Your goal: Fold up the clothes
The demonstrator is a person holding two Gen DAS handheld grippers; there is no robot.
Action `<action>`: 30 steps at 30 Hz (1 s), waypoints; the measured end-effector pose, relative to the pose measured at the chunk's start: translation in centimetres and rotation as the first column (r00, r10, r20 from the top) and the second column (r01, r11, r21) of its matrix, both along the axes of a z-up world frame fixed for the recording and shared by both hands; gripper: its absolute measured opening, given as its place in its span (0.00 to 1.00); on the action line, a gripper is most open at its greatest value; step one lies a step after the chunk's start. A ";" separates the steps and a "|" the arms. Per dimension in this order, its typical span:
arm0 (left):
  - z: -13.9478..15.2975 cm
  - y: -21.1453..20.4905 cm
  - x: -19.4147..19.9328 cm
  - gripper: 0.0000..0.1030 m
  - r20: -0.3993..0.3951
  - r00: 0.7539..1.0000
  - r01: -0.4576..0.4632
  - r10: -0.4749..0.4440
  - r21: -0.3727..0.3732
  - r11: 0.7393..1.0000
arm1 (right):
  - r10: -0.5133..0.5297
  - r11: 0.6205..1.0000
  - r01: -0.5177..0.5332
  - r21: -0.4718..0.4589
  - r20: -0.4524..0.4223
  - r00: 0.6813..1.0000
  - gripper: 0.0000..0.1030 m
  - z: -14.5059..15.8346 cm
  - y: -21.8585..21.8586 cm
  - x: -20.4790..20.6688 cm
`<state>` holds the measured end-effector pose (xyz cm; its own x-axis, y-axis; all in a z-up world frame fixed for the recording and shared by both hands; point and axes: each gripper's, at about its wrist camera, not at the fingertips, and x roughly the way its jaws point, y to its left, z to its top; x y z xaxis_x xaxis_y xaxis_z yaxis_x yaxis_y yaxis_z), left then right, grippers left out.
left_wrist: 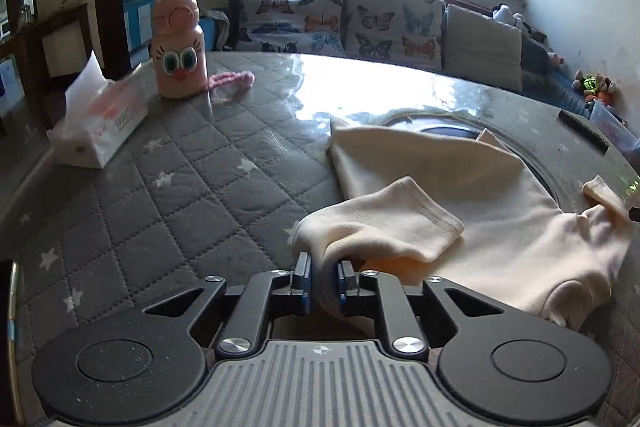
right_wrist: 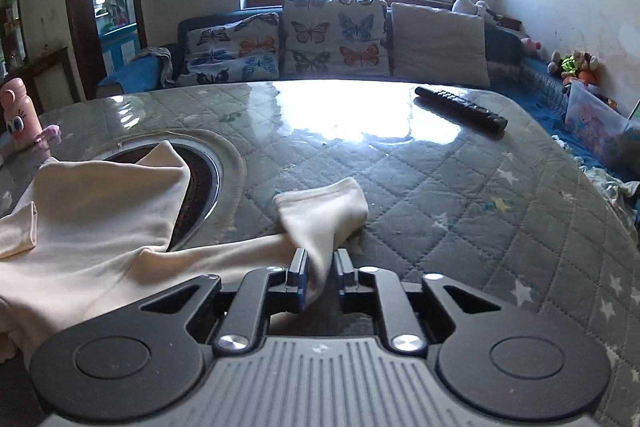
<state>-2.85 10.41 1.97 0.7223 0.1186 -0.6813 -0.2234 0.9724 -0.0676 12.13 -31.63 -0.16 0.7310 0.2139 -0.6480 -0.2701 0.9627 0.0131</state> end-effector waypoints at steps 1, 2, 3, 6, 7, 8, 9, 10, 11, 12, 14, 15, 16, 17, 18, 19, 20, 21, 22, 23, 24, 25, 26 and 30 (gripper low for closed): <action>0.3 -0.1 -0.2 0.30 0.007 1.000 -0.010 0.010 0.024 1.000 | -0.005 1.000 0.005 0.000 0.007 1.000 0.16 0.1 -0.1 -0.1; 0.5 -0.2 -0.4 0.37 0.015 1.000 -0.015 0.015 0.046 0.999 | -0.011 1.000 0.011 0.002 0.013 1.000 0.19 0.3 -0.3 -0.2; 0.8 -0.3 -0.8 0.38 0.026 1.000 -0.001 0.000 0.056 0.998 | -0.015 1.000 0.015 0.002 0.015 1.000 0.23 0.4 -0.3 -0.3; 1.5 -1.3 -2.2 0.39 0.059 0.996 0.066 -0.072 0.098 0.993 | -0.016 1.000 0.016 -0.002 0.011 1.000 0.24 0.4 -0.4 -0.6; 1.7 -1.9 -2.7 0.39 0.066 0.992 0.099 -0.107 0.113 0.989 | -0.004 1.000 0.004 -0.002 0.007 1.000 0.24 0.5 -0.3 -0.9; 1.9 -2.6 -3.1 0.39 0.073 0.987 0.132 -0.142 0.126 0.983 | 0.011 1.000 -0.011 -0.004 0.006 1.000 0.25 0.6 -0.1 -1.1; 1.8 -3.4 -3.2 0.39 0.073 0.981 0.171 -0.181 0.127 0.977 | 0.033 0.999 -0.033 -0.011 0.009 0.999 0.27 0.8 0.3 -1.5; 1.8 -4.2 -3.4 0.39 0.072 0.973 0.209 -0.220 0.127 0.969 | 0.055 0.998 -0.054 -0.019 0.013 0.998 0.30 0.9 0.7 -1.8; 1.8 -5.1 -3.6 0.39 0.072 0.963 0.248 -0.258 0.128 0.960 | 0.076 0.997 -0.076 -0.025 0.018 0.997 0.33 1.2 1.0 -2.0; 1.7 -5.9 -3.7 0.39 0.072 0.952 0.286 -0.296 0.129 0.950 | 0.103 0.994 -0.102 -0.033 0.025 0.994 0.33 1.5 1.5 -2.3; 1.7 -7.6 -4.1 0.39 0.072 0.926 0.360 -0.371 0.130 0.924 | 0.151 0.988 -0.149 -0.046 0.040 0.988 0.33 2.3 2.4 -2.8; 1.6 -8.4 -4.2 0.39 0.072 0.910 0.396 -0.408 0.131 0.909 | 0.165 0.986 -0.163 -0.048 0.048 0.985 0.34 2.7 2.7 -3.0; 1.6 -9.3 -4.4 0.39 0.071 0.893 0.432 -0.443 0.132 0.892 | 0.179 0.983 -0.176 -0.050 0.056 0.982 0.34 3.1 3.0 -3.2; 1.5 -10.1 -4.5 0.39 0.069 0.876 0.466 -0.477 0.133 0.875 | 0.193 0.980 -0.190 -0.052 0.064 0.979 0.34 3.6 3.2 -3.3; 1.2 -10.9 -4.5 0.39 0.060 0.862 0.493 -0.503 0.136 0.860 | 0.207 0.978 -0.203 -0.054 0.072 0.976 0.34 4.0 3.5 -3.5; 0.8 -11.6 -4.5 0.40 0.052 0.849 0.515 -0.525 0.138 0.846 | 0.224 0.974 -0.220 -0.058 0.075 0.972 0.34 4.3 3.8 -3.7; 0.6 -11.7 -4.5 0.40 0.045 0.848 0.518 -0.528 0.139 0.844 | 0.245 0.969 -0.240 -0.064 0.073 0.967 0.34 4.5 4.0 -4.1; 0.3 -11.9 -4.4 0.40 0.039 0.847 0.521 -0.531 0.139 0.842 | 0.265 0.963 -0.260 -0.071 0.070 0.962 0.34 4.7 4.3 -4.5; 0.1 -12.1 -4.4 0.40 0.033 0.845 0.524 -0.533 0.139 0.840 | 0.286 0.957 -0.281 -0.077 0.068 0.956 0.34 4.9 4.6 -4.9; -0.2 -12.2 -4.4 0.40 0.027 0.844 0.528 -0.536 0.140 0.838 | 0.306 0.950 -0.301 -0.083 0.065 0.950 0.34 5.1 4.8 -5.3; -0.4 -12.4 -4.3 0.40 0.021 0.842 0.531 -0.538 0.140 0.836 | 0.328 0.942 -0.322 -0.090 0.061 0.943 0.34 5.2 5.1 -5.7; -0.7 -12.6 -4.3 0.41 0.015 0.841 0.534 -0.541 0.140 0.834 | 0.351 0.933 -0.345 -0.099 0.055 0.935 0.34 5.3 5.4 -6.2; -0.9 -12.7 -4.3 0.41 0.009 0.839 0.537 -0.544 0.140 0.832 | 0.379 0.922 -0.373 -0.105 0.043 0.924 0.34 5.2 5.8 -6.8; -1.9 -13.4 -4.1 0.39 -0.016 0.833 0.550 -0.554 0.141 0.823 | 0.511 0.853 -0.512 -0.106 -0.033 0.859 0.33 4.1 8.2 -9.5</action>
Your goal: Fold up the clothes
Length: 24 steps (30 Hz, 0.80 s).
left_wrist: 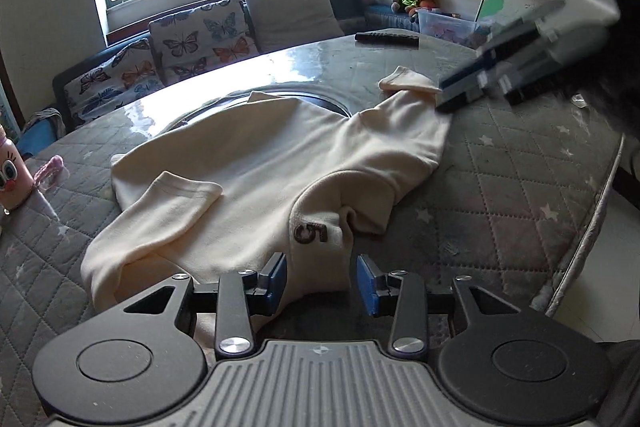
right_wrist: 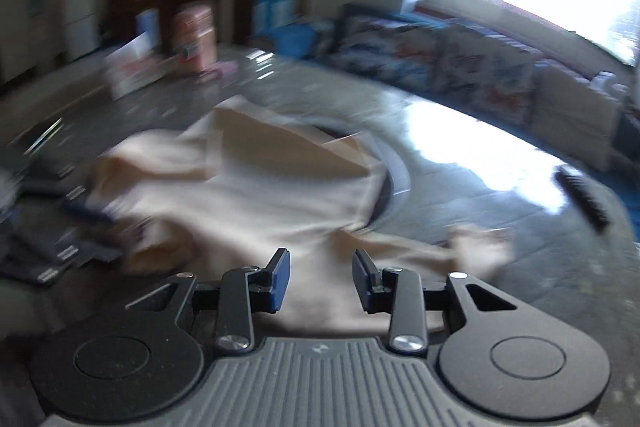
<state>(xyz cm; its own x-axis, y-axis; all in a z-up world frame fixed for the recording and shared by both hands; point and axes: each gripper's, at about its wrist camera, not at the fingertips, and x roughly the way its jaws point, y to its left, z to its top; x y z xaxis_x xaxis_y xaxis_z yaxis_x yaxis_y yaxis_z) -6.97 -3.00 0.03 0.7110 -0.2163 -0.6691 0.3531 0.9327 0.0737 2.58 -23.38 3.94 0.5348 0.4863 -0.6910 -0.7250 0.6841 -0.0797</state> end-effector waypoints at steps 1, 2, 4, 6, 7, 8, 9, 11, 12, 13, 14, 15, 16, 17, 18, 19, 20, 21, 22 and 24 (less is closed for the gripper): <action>-0.3 -0.2 0.0 0.39 -0.005 1.000 0.003 -0.003 0.004 1.000 | 0.037 0.999 -0.037 -0.010 -0.016 0.999 0.33 -0.5 0.7 -0.7; -0.5 -0.3 0.1 0.38 -0.009 1.000 0.004 -0.004 0.007 1.000 | 0.069 0.997 -0.070 -0.018 -0.033 0.997 0.32 -1.1 1.5 -1.3; -0.7 -0.1 0.3 0.26 -0.010 1.000 -0.009 0.009 0.009 1.000 | 0.129 0.991 -0.131 -0.022 -0.081 0.988 0.32 -2.2 3.0 -2.3; -0.9 0.1 0.5 0.16 -0.011 1.000 -0.022 0.022 0.011 1.000 | 0.155 0.987 -0.159 -0.023 -0.112 0.982 0.31 -3.4 4.0 -2.9; -1.0 0.2 0.6 0.11 -0.012 1.000 -0.028 0.028 0.012 1.000 | 0.158 0.987 -0.162 -0.020 -0.127 0.979 0.31 -3.8 4.3 -2.9; -1.1 0.3 0.7 0.10 -0.012 0.999 -0.034 0.034 0.013 0.999 | 0.152 0.988 -0.155 -0.009 -0.143 0.978 0.29 -4.2 4.5 -2.7; -1.1 0.4 0.7 0.09 -0.011 0.999 -0.039 0.039 0.010 0.999 | 0.143 0.990 -0.143 0.007 -0.165 0.976 0.28 -4.5 4.7 -2.4; -1.0 0.6 0.8 0.08 -0.009 0.999 -0.043 0.043 0.008 0.999 | 0.128 0.992 -0.122 0.041 -0.203 0.971 0.28 -5.1 4.8 -2.1; -1.0 0.6 0.8 0.07 -0.008 0.999 -0.043 0.043 0.008 0.999 | 0.124 0.992 -0.115 0.051 -0.213 0.969 0.27 -5.4 4.9 -2.0; -0.9 0.7 0.8 0.07 -0.008 0.999 -0.043 0.043 0.007 0.999 | 0.117 0.992 -0.105 0.065 -0.228 0.967 0.27 -5.6 5.0 -1.8; -0.9 0.7 0.8 0.06 -0.007 0.999 -0.043 0.043 0.006 0.999 | 0.107 0.992 -0.089 0.085 -0.246 0.963 0.27 -5.9 5.0 -1.5; -0.8 0.6 0.8 0.06 -0.005 0.999 -0.040 0.040 0.005 0.999 | 0.100 0.992 -0.075 0.103 -0.256 0.962 0.27 -6.1 5.0 -1.4; -0.7 0.5 0.7 0.06 -0.004 0.999 -0.037 0.037 0.004 0.999 | 0.091 0.991 -0.060 0.121 -0.268 0.959 0.27 -6.2 5.0 -1.2; -0.6 0.4 0.7 0.06 -0.002 0.999 -0.033 0.033 0.003 0.999 | 0.081 0.989 -0.042 0.139 -0.284 0.955 0.27 -6.2 4.8 -1.0; -0.5 0.3 0.7 0.07 -0.001 1.000 -0.030 0.030 0.001 1.000 | 0.071 0.987 -0.024 0.156 -0.299 0.952 0.27 -6.2 4.6 -0.8; -0.4 0.2 0.7 0.10 0.001 1.000 -0.027 0.027 0.000 1.000 | 0.061 0.985 -0.006 0.171 -0.315 0.947 0.27 -6.2 4.4 -0.6; -0.4 0.1 0.7 0.10 0.002 1.000 -0.023 0.023 -0.001 1.000 | 0.053 0.984 0.007 0.181 -0.326 0.944 0.25 -6.2 4.2 -0.5; -0.3 0.0 0.7 0.10 0.004 1.000 -0.020 0.020 -0.002 1.000 | 0.042 0.981 0.024 0.191 -0.336 0.941 0.23 -6.2 3.9 -0.4; -0.2 -0.1 0.6 0.12 0.005 1.000 -0.017 0.017 -0.004 1.000 | 0.027 0.977 0.049 0.205 -0.349 0.937 0.22 -6.3 3.6 -0.2; 0.0 -0.3 0.6 0.24 0.008 1.000 -0.010 0.010 -0.006 1.000 | 0.000 0.970 0.091 0.226 -0.373 0.928 0.17 -6.4 3.3 0.1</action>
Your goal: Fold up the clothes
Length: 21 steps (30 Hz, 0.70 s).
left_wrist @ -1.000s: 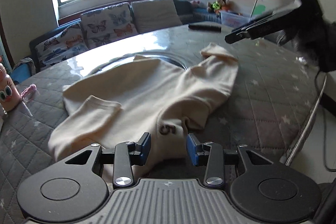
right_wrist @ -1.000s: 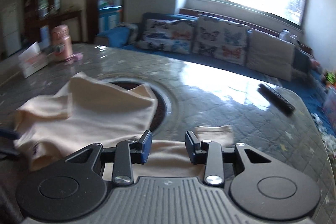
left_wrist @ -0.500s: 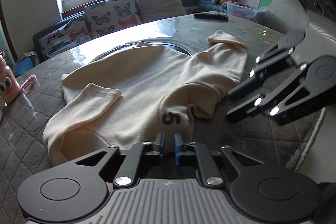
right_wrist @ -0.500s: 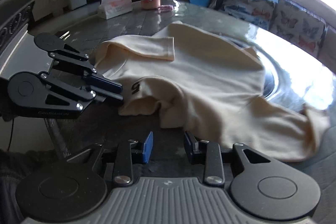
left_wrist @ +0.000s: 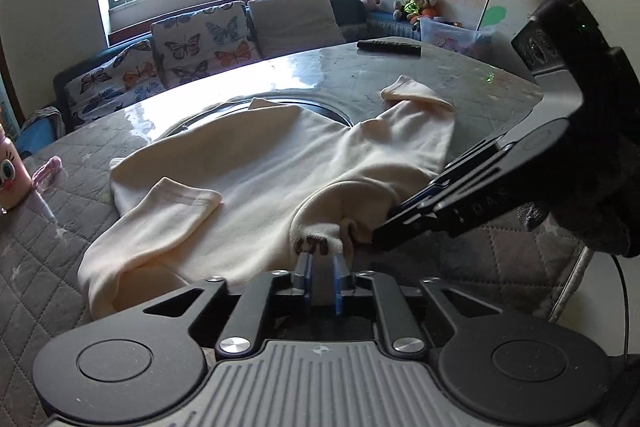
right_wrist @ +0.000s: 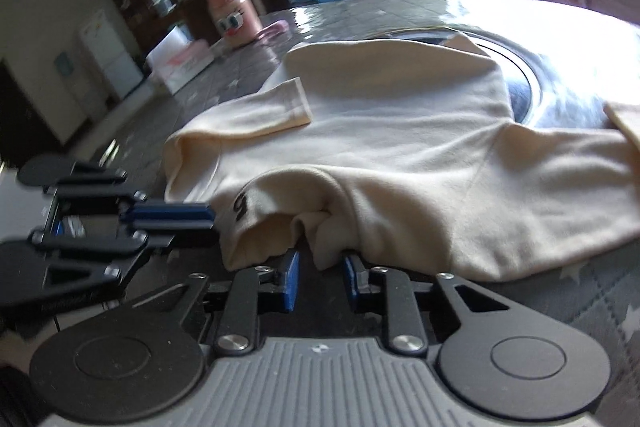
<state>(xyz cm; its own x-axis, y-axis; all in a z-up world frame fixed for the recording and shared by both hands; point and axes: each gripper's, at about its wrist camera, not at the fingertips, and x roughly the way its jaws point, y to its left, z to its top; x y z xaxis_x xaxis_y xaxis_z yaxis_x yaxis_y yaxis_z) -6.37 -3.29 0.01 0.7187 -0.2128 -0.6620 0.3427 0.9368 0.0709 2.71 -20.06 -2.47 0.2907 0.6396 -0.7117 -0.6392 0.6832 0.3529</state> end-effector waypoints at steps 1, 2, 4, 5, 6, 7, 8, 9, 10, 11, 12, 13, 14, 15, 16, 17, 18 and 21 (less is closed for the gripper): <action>0.1 -0.1 0.0 0.33 0.002 1.000 0.003 -0.003 -0.001 1.000 | -0.018 1.000 0.019 0.011 -0.013 1.000 0.15 -0.1 -0.1 0.2; 0.1 -0.2 0.0 0.34 0.002 1.000 0.006 -0.006 -0.002 1.000 | -0.033 0.999 0.033 0.017 -0.021 0.999 0.11 -0.2 -0.2 0.3; -0.2 -0.4 0.2 0.34 -0.008 1.000 0.008 -0.007 0.006 1.000 | -0.053 0.998 0.054 0.017 -0.021 0.998 0.06 -0.4 -0.1 0.3; -0.4 -0.6 0.3 0.34 -0.014 1.000 0.008 -0.008 0.011 1.000 | -0.058 0.998 0.058 0.017 -0.015 0.998 0.05 -0.3 0.0 0.3; -0.6 -0.6 0.5 0.30 -0.019 1.000 0.005 -0.005 0.019 1.000 | -0.055 0.998 0.055 0.015 -0.001 0.998 0.04 -0.2 0.0 0.2; -0.8 -0.6 0.6 0.17 -0.025 1.000 0.003 -0.002 0.026 1.000 | -0.053 0.999 0.053 0.013 0.013 0.999 0.04 0.0 0.0 0.0; -0.9 -0.5 0.7 0.11 -0.032 0.999 -0.001 0.002 0.026 1.000 | -0.048 0.999 0.048 0.011 0.024 0.999 0.04 0.2 -0.1 -0.1; -1.0 -0.4 0.8 0.08 -0.038 0.999 -0.002 0.003 0.025 1.000 | -0.040 0.999 0.040 0.011 0.032 0.999 0.04 0.6 -0.3 -0.3; -0.8 -0.2 0.6 0.06 -0.036 0.999 0.007 -0.006 0.020 1.000 | -0.032 0.999 0.032 0.010 0.040 0.999 0.03 1.0 -0.6 -0.5; -0.6 -0.1 0.4 0.06 -0.034 0.999 0.018 -0.017 0.015 1.000 | -0.023 1.000 0.023 0.007 0.048 0.999 0.03 1.4 -0.8 -0.7; -0.4 0.0 0.1 0.05 -0.033 0.999 0.037 -0.036 0.013 0.999 | -0.010 1.000 0.010 -0.001 0.054 0.998 0.03 1.8 -1.1 -0.9; -0.1 0.1 -0.3 0.05 -0.032 0.998 0.056 -0.055 0.011 0.998 | 0.002 1.000 -0.001 -0.010 0.057 0.998 0.03 2.2 -1.4 -1.2; 0.1 0.2 -0.6 0.05 -0.033 0.997 0.074 -0.074 0.009 0.997 | 0.011 1.000 -0.010 -0.020 0.059 0.998 0.03 2.5 -1.7 -1.5; 0.1 0.2 -0.8 0.05 -0.040 0.995 0.087 -0.087 0.013 0.996 | 0.023 0.999 -0.021 -0.030 0.059 0.998 0.03 2.8 -1.9 -1.7; 0.0 0.3 -1.0 0.05 -0.048 0.994 0.100 -0.099 0.017 0.995 | 0.044 0.998 -0.041 -0.047 0.056 0.997 0.03 3.1 -2.1 -2.2; 0.0 0.3 -1.2 0.05 -0.055 0.992 0.114 -0.112 0.021 0.993 | 0.067 0.996 -0.063 -0.067 0.049 0.997 0.03 3.2 -2.2 -2.5; 0.0 0.3 -1.4 0.05 -0.063 0.990 0.127 -0.125 0.024 0.992 | 0.087 0.993 -0.083 -0.086 0.038 0.995 0.03 3.1 -2.1 -2.8; -0.2 0.4 -2.0 0.06 -0.086 0.983 0.167 -0.163 0.035 0.985 | 0.138 0.981 -0.137 -0.137 -0.002 0.990 0.04 2.5 -1.9 -3.2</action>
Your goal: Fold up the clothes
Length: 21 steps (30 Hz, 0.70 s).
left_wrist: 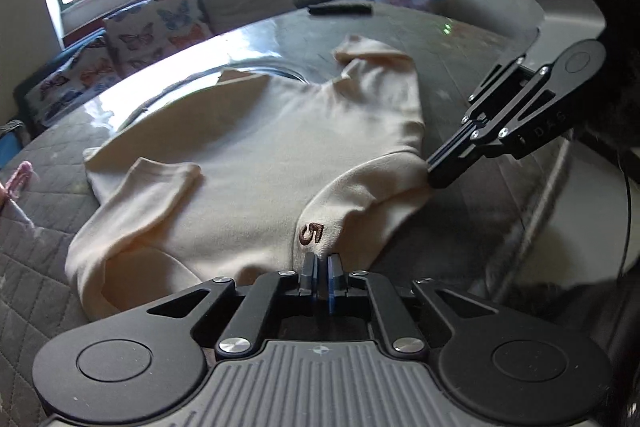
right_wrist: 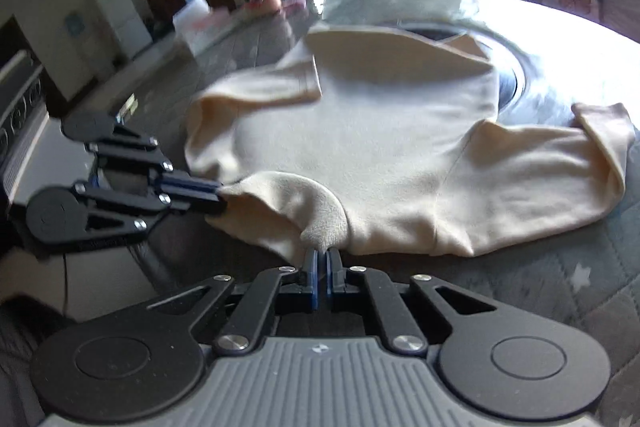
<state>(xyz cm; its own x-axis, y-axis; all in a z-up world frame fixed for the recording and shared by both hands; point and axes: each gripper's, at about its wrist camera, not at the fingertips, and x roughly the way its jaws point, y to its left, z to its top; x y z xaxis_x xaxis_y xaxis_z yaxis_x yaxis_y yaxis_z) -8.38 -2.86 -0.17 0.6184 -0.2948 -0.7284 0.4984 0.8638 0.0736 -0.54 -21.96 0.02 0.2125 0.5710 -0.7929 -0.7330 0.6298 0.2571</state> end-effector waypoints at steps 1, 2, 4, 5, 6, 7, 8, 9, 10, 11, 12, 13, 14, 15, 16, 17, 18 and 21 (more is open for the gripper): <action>0.0 0.0 -0.2 0.10 -0.007 1.000 0.013 -0.013 0.004 1.000 | 0.016 1.000 -0.016 -0.011 -0.010 1.000 0.04 -0.1 0.1 -0.1; 0.0 0.1 -0.4 0.10 -0.012 1.000 0.025 -0.025 0.007 1.000 | 0.033 0.999 -0.033 -0.015 -0.010 0.999 0.07 0.1 0.0 -0.1; 0.8 0.6 -0.4 0.10 0.005 0.999 0.033 -0.033 -0.006 0.999 | 0.074 0.997 -0.074 -0.021 0.003 0.997 0.09 1.0 -0.1 -0.2; 1.3 0.8 -0.4 0.10 0.022 0.999 0.029 -0.029 -0.006 1.000 | 0.082 0.996 -0.082 -0.020 0.022 0.996 0.09 1.5 -0.2 -0.2; 1.8 0.9 -0.2 0.10 0.039 0.999 0.023 -0.023 -0.007 1.000 | 0.081 0.997 -0.080 -0.018 0.042 0.996 0.09 2.0 -0.2 -0.1; 2.1 1.0 0.2 0.10 0.052 0.999 0.007 -0.007 -0.012 1.000 | 0.072 0.997 -0.071 -0.012 0.063 0.995 0.09 2.4 -0.2 0.2; 2.4 1.1 0.6 0.10 0.065 0.998 -0.009 0.010 -0.018 1.000 | 0.062 0.998 -0.062 -0.005 0.083 0.995 0.09 2.7 -0.2 0.4; 2.7 1.2 1.0 0.10 0.075 0.997 -0.025 0.027 -0.024 0.999 | 0.053 0.999 -0.053 0.001 0.099 0.994 0.09 3.0 -0.2 0.7; 2.5 1.2 1.5 0.10 0.075 0.996 -0.044 0.046 -0.034 0.998 | 0.039 0.999 -0.040 0.006 0.114 0.993 0.09 3.0 -0.1 1.1; 2.4 1.2 2.1 0.10 0.074 0.995 -0.062 0.066 -0.043 0.997 | 0.023 1.000 -0.025 0.012 0.127 0.992 0.10 2.8 0.1 1.7; 2.3 1.2 2.7 0.10 0.072 0.994 -0.081 0.085 -0.051 0.995 | 0.010 1.000 -0.013 0.018 0.131 0.991 0.10 2.5 0.3 2.2; 1.8 1.3 3.2 0.10 0.063 0.992 -0.103 0.106 -0.055 0.993 | -0.002 1.000 -0.001 0.024 0.135 0.991 0.12 2.2 0.5 2.7; 1.4 1.3 3.8 0.10 0.053 0.990 -0.124 0.128 -0.059 0.990 | -0.015 0.999 0.011 0.030 0.139 0.990 0.14 1.9 0.7 3.2; 0.9 1.4 4.4 0.10 0.044 0.988 -0.146 0.149 -0.062 0.987 | -0.023 0.999 0.019 0.030 0.147 0.989 0.16 1.5 1.0 3.6; 0.4 1.6 4.9 0.10 0.035 0.984 -0.169 0.172 -0.063 0.984 | -0.022 1.000 0.018 0.024 0.160 0.987 0.16 1.1 1.2 3.9; 0.0 1.8 5.4 0.10 0.027 0.981 -0.192 0.194 -0.063 0.979 | -0.019 1.000 0.016 0.020 0.169 0.985 0.17 0.8 1.5 4.1; -0.4 2.1 5.9 0.10 0.018 0.976 -0.216 0.217 -0.063 0.974 | -0.019 1.000 0.016 0.017 0.176 0.984 0.19 0.4 1.7 4.4; -1.4 3.4 6.5 0.10 0.013 0.958 -0.284 0.285 -0.060 0.957 | -0.032 0.999 0.029 0.017 0.162 0.986 0.22 -0.6 2.2 5.4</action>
<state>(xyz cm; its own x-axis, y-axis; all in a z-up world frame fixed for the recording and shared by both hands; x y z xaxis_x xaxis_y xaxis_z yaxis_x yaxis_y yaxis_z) -1.87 0.51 -1.52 0.6976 -0.1451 -0.7017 0.2304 0.9727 0.0280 4.90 -19.79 -0.58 0.3553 0.5732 -0.7384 -0.7461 0.6498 0.1454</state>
